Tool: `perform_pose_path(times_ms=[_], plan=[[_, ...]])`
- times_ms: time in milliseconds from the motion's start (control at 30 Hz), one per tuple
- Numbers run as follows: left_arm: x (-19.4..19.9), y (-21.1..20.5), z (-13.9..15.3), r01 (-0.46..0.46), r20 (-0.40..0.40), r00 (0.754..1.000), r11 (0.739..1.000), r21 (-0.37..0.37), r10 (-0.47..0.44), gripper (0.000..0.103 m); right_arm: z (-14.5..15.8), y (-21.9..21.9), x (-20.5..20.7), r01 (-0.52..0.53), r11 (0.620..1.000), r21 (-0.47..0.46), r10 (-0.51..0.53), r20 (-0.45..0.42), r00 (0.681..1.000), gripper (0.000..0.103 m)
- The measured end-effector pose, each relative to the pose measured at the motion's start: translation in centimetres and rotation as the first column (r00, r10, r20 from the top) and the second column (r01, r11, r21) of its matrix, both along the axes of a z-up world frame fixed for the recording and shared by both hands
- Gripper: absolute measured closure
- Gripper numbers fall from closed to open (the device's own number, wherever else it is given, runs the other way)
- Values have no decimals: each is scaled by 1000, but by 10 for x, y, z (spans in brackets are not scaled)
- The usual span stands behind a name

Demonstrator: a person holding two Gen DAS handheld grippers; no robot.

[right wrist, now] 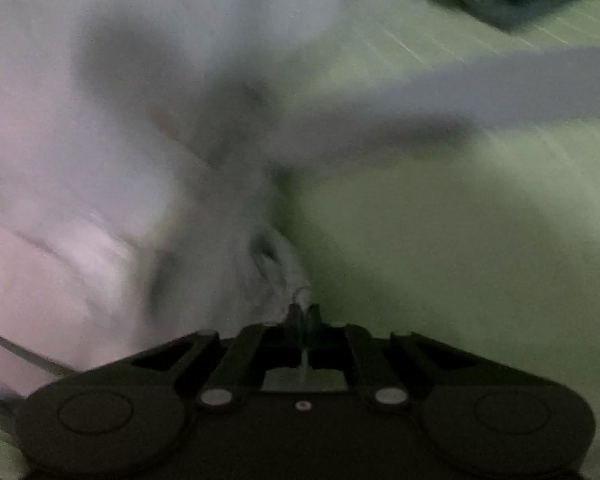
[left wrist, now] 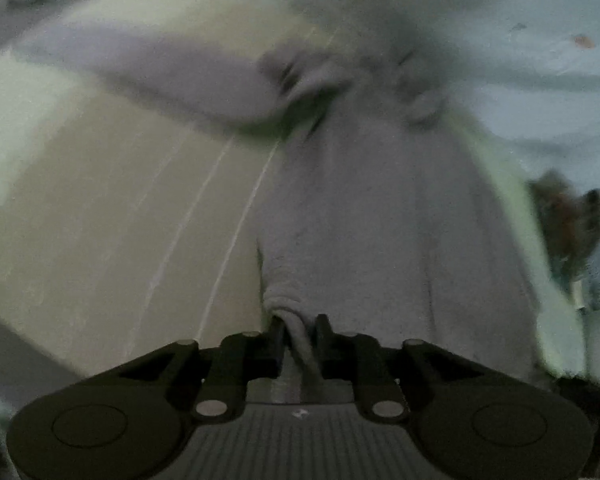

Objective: Fold clothes

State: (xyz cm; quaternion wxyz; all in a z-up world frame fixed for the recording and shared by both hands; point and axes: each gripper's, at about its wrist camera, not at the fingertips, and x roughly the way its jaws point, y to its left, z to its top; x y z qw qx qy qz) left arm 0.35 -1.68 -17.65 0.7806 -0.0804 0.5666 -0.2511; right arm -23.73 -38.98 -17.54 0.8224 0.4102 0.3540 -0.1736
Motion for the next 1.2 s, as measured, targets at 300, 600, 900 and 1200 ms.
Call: perform_pose_path(times_ms=[300,600,900,1200], plan=[[17,16,30,-53,280,960,994,98,23,5,39,72,67,-212,826,-522,75,-271,960,53],[88,79,22,-274,290,921,962,9,260,0,47,94,147,-213,794,-569,111,-209,972,0],[161,139,16,-387,265,890,922,9,371,1,5,106,199,-55,896,-441,-29,-182,983,0],[263,173,-15,-519,186,839,855,-10,511,4,-11,103,250,-28,857,-515,-116,-245,963,0]])
